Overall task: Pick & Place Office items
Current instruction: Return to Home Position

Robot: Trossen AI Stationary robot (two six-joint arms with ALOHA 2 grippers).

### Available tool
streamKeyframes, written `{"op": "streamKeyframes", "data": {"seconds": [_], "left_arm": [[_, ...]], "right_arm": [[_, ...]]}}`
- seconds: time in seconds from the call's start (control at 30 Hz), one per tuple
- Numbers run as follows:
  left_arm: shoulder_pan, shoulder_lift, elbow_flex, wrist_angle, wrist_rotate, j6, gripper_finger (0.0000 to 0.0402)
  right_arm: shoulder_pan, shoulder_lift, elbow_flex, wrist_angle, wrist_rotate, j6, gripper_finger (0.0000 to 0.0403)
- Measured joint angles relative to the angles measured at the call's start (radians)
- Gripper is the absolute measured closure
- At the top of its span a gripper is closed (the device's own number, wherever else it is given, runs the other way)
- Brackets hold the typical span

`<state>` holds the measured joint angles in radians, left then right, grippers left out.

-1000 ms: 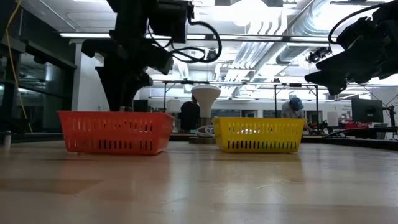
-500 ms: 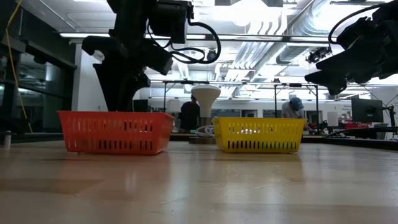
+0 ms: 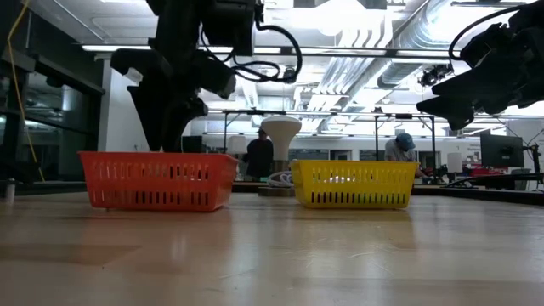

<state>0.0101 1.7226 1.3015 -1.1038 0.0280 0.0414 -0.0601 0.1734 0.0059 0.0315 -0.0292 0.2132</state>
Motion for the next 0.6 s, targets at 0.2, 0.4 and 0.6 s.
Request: {"op": "streamKeyframes", "data": {"seconds": [0.2,0.4,0.6], "left_arm": [[0.001,-0.048,0.001,0.004,-0.006,0.061,0.0224],[0.032,-0.120,0.001,0.009,-0.035,0.065,0.0224],[0.164,-0.172,0.001,0.010,0.011,0.118,0.0224]], "right_arm": [[0.000,0.000,0.000,0.000,0.000,0.000,0.0183],[0.000,0.000,0.000,0.000,0.000,0.000,0.0183],[0.000,0.000,0.000,0.000,0.000,0.000,0.0183]]}}
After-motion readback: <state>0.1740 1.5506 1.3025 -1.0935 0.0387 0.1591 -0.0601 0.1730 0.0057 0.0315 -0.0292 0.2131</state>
